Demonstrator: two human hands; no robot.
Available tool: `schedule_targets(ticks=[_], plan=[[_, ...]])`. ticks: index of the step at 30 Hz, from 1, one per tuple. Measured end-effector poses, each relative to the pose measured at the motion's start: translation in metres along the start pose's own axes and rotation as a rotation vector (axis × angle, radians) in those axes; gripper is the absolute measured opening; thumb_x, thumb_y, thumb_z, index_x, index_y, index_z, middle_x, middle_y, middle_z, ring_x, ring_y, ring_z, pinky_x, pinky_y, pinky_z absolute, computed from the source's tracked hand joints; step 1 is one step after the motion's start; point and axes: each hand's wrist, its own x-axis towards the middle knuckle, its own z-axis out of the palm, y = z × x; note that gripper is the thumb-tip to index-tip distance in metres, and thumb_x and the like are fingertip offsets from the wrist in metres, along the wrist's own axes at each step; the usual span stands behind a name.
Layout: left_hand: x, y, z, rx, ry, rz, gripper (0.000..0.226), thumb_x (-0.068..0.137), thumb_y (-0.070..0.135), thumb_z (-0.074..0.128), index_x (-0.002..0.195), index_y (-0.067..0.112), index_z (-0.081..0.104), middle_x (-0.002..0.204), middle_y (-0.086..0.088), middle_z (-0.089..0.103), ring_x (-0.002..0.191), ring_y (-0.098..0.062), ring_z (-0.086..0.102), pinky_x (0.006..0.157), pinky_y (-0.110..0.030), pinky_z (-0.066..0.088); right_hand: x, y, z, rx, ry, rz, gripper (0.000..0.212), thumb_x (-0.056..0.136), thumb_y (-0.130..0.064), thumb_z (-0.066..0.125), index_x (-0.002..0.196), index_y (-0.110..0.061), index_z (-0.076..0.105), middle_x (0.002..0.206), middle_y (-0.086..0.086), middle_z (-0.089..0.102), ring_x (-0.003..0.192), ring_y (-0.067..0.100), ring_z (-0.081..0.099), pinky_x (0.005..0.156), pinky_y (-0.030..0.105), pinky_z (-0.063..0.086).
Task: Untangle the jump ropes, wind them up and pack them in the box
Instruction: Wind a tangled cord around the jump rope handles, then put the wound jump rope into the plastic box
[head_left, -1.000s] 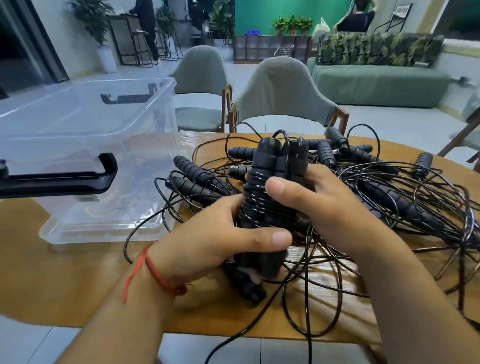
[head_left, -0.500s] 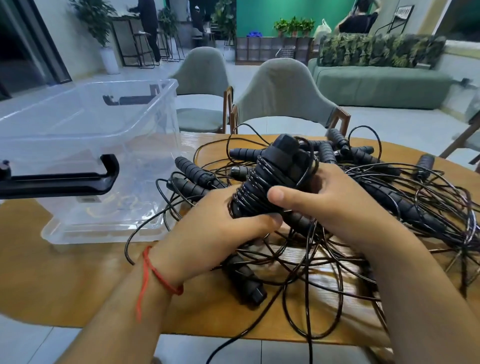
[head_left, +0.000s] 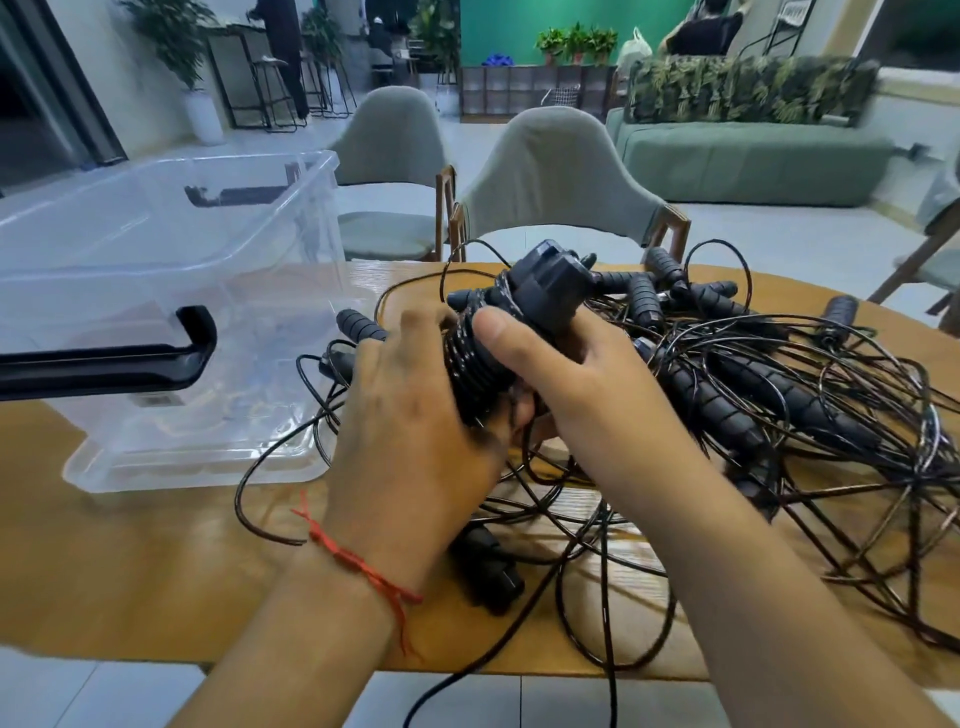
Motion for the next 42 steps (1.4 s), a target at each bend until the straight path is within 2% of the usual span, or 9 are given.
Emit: schedule_targets(ticks=[3, 5, 7, 11, 18, 24, 30, 36, 42], plan=[[0.005, -0.004, -0.006, -0.372, -0.271, -0.078, 0.057, 0.087, 0.038, 0.079, 0.132, 0.037, 0.046, 0.107, 0.017, 0.064, 0.101, -0.005, 0.066, 0.083, -0.026, 0.055, 0.004, 0.008, -0.007, 0.074, 0.014, 0.042, 0.025, 0.097, -0.054, 0.068, 0.104, -0.031, 0.074, 0.086, -0.007, 0.074, 0.074, 0.013, 0.066, 0.073, 0.044, 0.056], [0.013, -0.013, -0.014, -0.734, -0.487, -0.192, 0.053, 0.089, 0.044, 0.075, 0.136, 0.038, 0.053, 0.118, 0.007, 0.073, 0.104, -0.015, 0.074, 0.090, -0.041, 0.060, 0.006, 0.011, -0.014, 0.163, 0.003, 0.087, 0.031, 0.097, -0.055, 0.064, 0.104, -0.027, 0.075, 0.091, 0.000, 0.074, 0.075, 0.018, 0.065, 0.068, 0.039, 0.055], [0.018, -0.021, -0.022, -1.009, -0.622, -0.319, 0.053, 0.094, 0.049, 0.065, 0.139, 0.021, 0.059, 0.121, -0.017, 0.072, 0.099, -0.029, 0.075, 0.081, -0.049, 0.060, 0.006, 0.012, -0.019, 0.269, -0.033, 0.124, 0.037, 0.097, -0.056, 0.059, 0.106, -0.023, 0.073, 0.093, 0.009, 0.066, 0.071, 0.017, 0.058, 0.063, 0.032, 0.051], [0.017, -0.026, -0.023, -1.126, -0.777, -0.382, 0.059, 0.099, 0.044, 0.054, 0.132, -0.004, 0.061, 0.110, -0.035, 0.066, 0.071, -0.025, 0.067, 0.055, -0.030, 0.054, 0.004, 0.011, -0.024, 0.359, -0.135, 0.119, 0.043, 0.097, -0.055, 0.058, 0.115, -0.017, 0.068, 0.099, 0.014, 0.065, 0.077, 0.019, 0.059, 0.066, 0.030, 0.050], [0.016, -0.022, -0.021, -0.811, -0.312, -0.211, 0.026, 0.097, 0.027, 0.072, 0.122, 0.022, 0.073, 0.097, -0.006, 0.079, 0.086, -0.022, 0.079, 0.069, -0.040, 0.066, 0.011, 0.014, -0.029, 0.246, -0.038, 0.136, 0.040, 0.105, -0.044, 0.062, 0.130, -0.013, 0.069, 0.120, 0.011, 0.077, 0.097, 0.028, 0.075, 0.083, 0.047, 0.055], [0.010, -0.022, -0.007, -0.334, -0.015, -0.077, 0.037, 0.094, 0.047, 0.075, 0.129, 0.039, 0.068, 0.095, 0.015, 0.074, 0.093, -0.003, 0.070, 0.082, -0.030, 0.060, 0.012, 0.016, -0.005, 0.508, 0.064, 0.208, 0.034, 0.108, -0.030, 0.058, 0.130, -0.009, 0.071, 0.122, 0.011, 0.078, 0.108, 0.023, 0.075, 0.098, 0.042, 0.057], [0.012, -0.033, 0.000, -0.096, 0.165, 0.063, 0.055, 0.088, 0.024, 0.085, 0.139, 0.024, 0.064, 0.117, 0.003, 0.068, 0.106, -0.011, 0.061, 0.094, -0.007, 0.041, 0.008, 0.014, 0.020, 0.726, 0.130, 0.306, 0.035, 0.105, -0.027, 0.063, 0.134, -0.008, 0.068, 0.123, 0.010, 0.078, 0.117, 0.023, 0.074, 0.098, 0.035, 0.060], [-0.001, -0.032, 0.008, -0.012, 0.240, 0.185, 0.058, 0.083, -0.001, 0.083, 0.136, 0.018, 0.069, 0.116, -0.008, 0.057, 0.103, -0.027, 0.060, 0.087, -0.044, 0.056, 0.005, 0.003, 0.033, 0.855, 0.279, 0.346, 0.034, 0.096, -0.031, 0.075, 0.122, -0.008, 0.074, 0.115, 0.012, 0.080, 0.110, 0.024, 0.077, 0.094, 0.034, 0.063], [-0.005, -0.031, -0.016, -0.016, 0.215, 0.278, 0.062, 0.086, 0.011, 0.081, 0.145, 0.015, 0.061, 0.128, -0.011, 0.055, 0.114, -0.026, 0.056, 0.101, -0.037, 0.053, 0.003, -0.012, 0.038, 0.850, 0.281, 0.251, 0.024, 0.094, -0.029, 0.072, 0.107, -0.009, 0.076, 0.103, 0.011, 0.080, 0.098, 0.021, 0.077, 0.090, 0.033, 0.064]])
